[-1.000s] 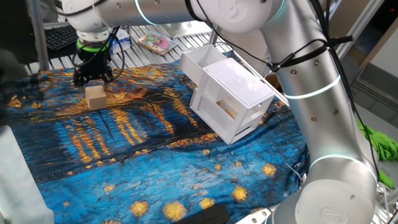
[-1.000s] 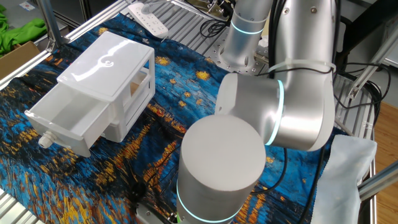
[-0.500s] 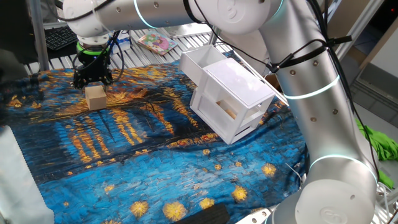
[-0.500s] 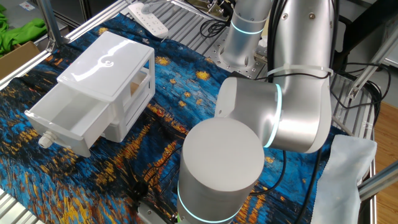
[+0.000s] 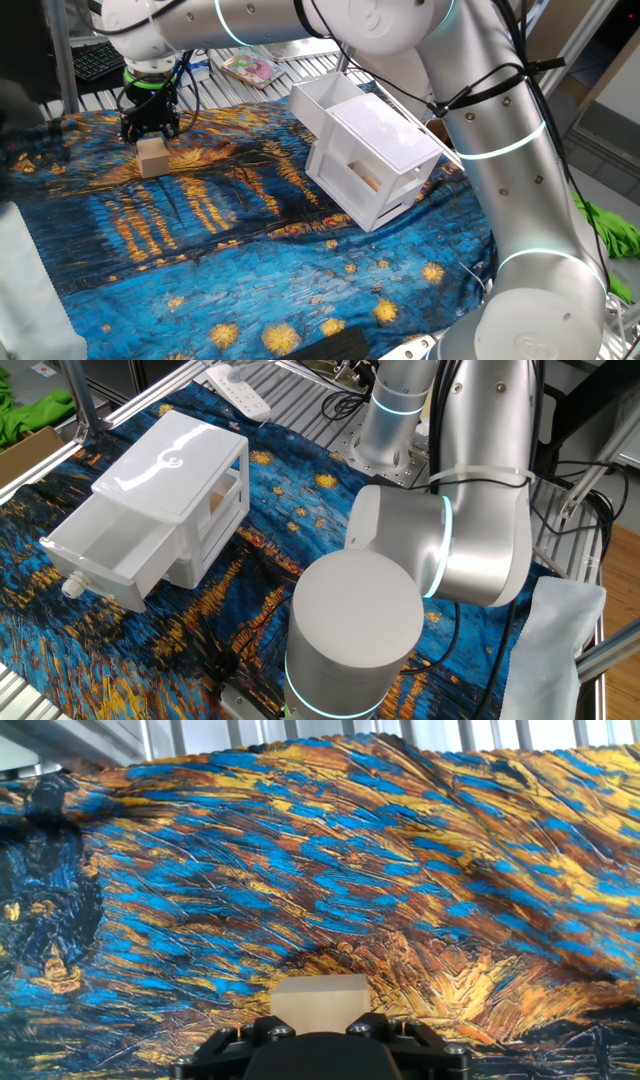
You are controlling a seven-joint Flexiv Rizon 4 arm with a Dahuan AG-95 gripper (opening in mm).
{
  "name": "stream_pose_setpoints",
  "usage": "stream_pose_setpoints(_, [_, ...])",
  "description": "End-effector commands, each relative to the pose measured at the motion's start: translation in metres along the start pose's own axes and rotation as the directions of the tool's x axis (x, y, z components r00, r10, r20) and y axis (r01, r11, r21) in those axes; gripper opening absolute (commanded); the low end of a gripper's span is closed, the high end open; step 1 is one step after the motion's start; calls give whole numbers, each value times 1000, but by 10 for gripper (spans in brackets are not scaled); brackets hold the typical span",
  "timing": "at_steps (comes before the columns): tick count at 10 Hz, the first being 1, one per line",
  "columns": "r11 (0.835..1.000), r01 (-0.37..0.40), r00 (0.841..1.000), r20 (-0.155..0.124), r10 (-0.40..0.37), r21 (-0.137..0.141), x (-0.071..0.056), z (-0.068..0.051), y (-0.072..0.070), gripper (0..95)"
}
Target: Put things in the drawer
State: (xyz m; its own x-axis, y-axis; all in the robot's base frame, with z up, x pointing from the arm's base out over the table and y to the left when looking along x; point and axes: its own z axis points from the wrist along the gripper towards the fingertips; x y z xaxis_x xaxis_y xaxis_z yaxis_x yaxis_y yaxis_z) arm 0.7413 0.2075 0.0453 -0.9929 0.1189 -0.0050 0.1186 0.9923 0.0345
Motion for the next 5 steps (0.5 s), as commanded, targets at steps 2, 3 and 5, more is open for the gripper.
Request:
stream_pose_setpoints(2, [999, 34, 999, 13, -34, 6, 0, 0, 0, 0])
stream_pose_setpoints(3, [999, 41, 999, 13, -41, 9, 0, -1, 0, 0])
stream_pose_setpoints(5, [997, 75, 997, 10, -75, 9, 0, -6, -1, 0])
